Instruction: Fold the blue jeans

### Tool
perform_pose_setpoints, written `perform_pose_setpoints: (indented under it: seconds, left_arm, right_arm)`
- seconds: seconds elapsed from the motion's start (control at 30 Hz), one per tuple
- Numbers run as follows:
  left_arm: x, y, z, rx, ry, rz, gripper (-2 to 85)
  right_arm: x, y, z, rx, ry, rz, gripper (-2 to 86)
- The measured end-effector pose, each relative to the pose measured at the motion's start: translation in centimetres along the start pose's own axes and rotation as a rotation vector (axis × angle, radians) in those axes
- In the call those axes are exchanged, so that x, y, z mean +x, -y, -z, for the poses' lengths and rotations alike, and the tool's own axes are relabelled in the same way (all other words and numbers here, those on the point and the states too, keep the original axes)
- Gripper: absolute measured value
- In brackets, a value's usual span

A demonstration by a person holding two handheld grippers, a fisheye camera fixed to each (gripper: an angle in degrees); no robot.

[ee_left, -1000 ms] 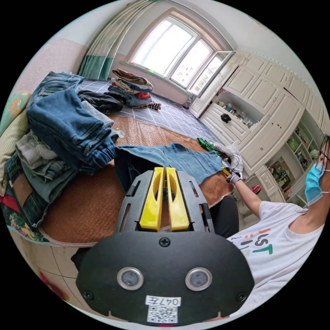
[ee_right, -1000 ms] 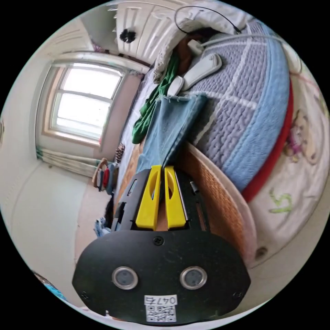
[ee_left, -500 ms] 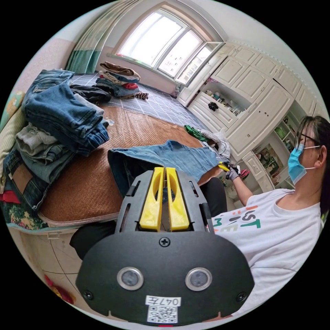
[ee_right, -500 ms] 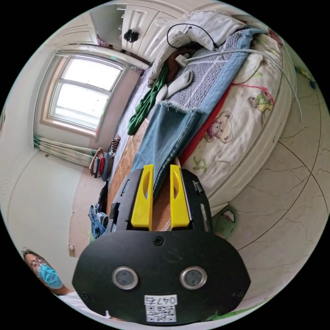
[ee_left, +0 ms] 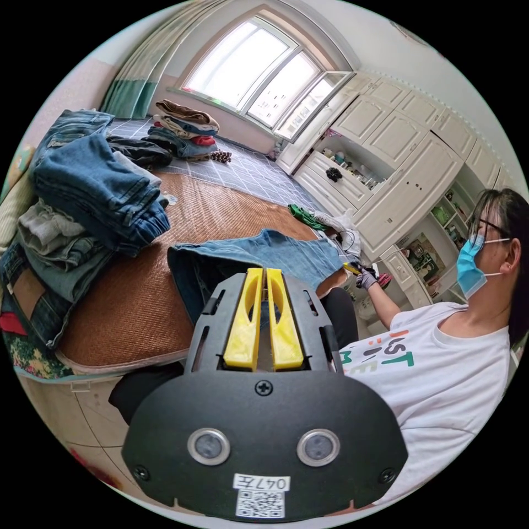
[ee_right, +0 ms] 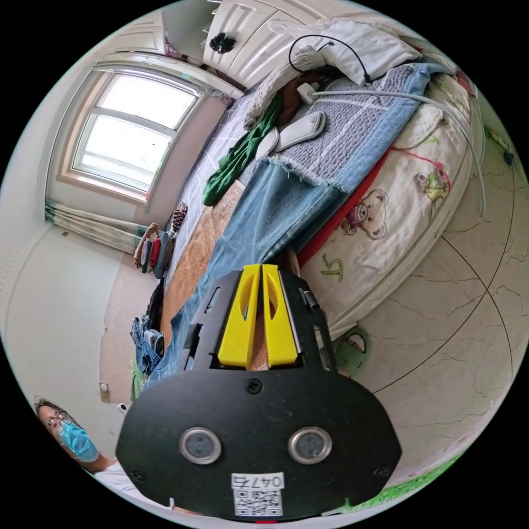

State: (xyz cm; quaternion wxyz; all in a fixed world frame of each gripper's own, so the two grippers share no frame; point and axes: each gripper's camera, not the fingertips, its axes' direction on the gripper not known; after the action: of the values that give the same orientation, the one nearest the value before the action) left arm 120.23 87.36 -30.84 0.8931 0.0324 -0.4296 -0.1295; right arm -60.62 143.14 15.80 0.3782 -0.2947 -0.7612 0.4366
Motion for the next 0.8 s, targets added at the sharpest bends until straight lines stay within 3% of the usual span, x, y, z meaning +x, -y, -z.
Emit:
perform_pose_setpoints:
  seconds: [0.3, 0.53, 0.73, 0.8]
  left_arm:
    - [-0.9, 0.6, 0.6, 0.003, 0.005, -0.032, -1.0]
    - [-1.8, 4.0, 2.1, 0.125, 0.011, -0.076, -1.0]
    - [-6.7, 13.0, 0.3, 0.192, 0.06, 0.033, -0.4]
    - [-10.7, 18.1, -2.4, 0.183, 0.201, 0.172, 1.3]
  right_arm:
    - [-2.9, 3.1, 1.5, -0.03, -0.036, 0.051, -1.1]
    - [-12.2, 5.0, 4.1, 0.229, 0.245, 0.178, -1.2]
    - [-26.7, 17.3, -6.3, 0.273, 0.241, 0.259, -0.1]
    - [-31.2, 21.6, -11.9, 0.28, 0.233, 0.289, 2.4]
